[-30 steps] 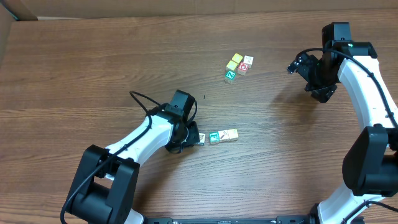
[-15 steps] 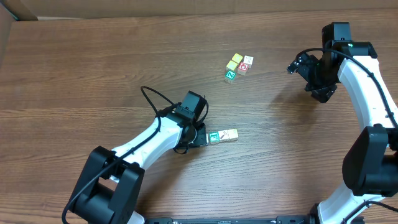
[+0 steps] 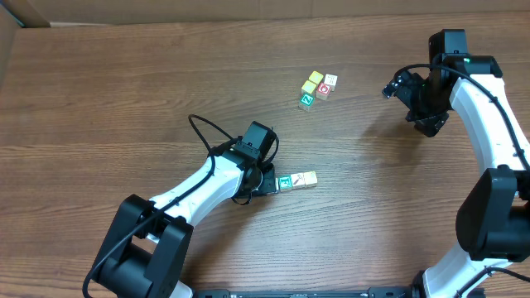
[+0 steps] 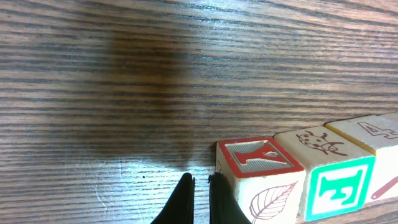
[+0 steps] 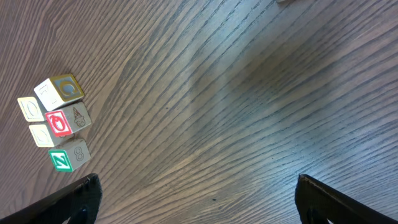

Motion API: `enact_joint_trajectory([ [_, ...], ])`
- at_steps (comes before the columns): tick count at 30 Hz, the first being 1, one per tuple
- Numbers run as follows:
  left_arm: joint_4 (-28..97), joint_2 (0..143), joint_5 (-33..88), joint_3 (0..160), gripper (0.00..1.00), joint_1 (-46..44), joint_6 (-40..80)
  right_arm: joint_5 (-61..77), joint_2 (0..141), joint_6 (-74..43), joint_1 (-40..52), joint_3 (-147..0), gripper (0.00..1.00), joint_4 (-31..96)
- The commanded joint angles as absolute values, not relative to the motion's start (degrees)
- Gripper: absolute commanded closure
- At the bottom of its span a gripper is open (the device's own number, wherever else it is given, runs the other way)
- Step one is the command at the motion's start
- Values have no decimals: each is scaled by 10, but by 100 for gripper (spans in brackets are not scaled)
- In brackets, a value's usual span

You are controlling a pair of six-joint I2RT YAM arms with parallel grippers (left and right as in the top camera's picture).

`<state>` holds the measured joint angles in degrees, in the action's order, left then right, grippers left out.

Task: Flip 3 blocks

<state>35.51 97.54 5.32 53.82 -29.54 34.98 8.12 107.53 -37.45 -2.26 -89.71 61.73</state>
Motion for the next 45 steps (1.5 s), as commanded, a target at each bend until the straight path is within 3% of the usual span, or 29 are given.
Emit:
enact_joint_trajectory([
  [1, 352, 981, 45, 549, 96, -296, 365, 78, 1066, -371, -24, -903, 0, 616],
  [32, 348, 981, 51, 550, 96, -274, 399, 78, 1066, -371, -24, -903, 0, 616],
  [45, 508, 981, 101, 641, 96, -174, 295, 72, 1066, -371, -24, -903, 0, 609],
])
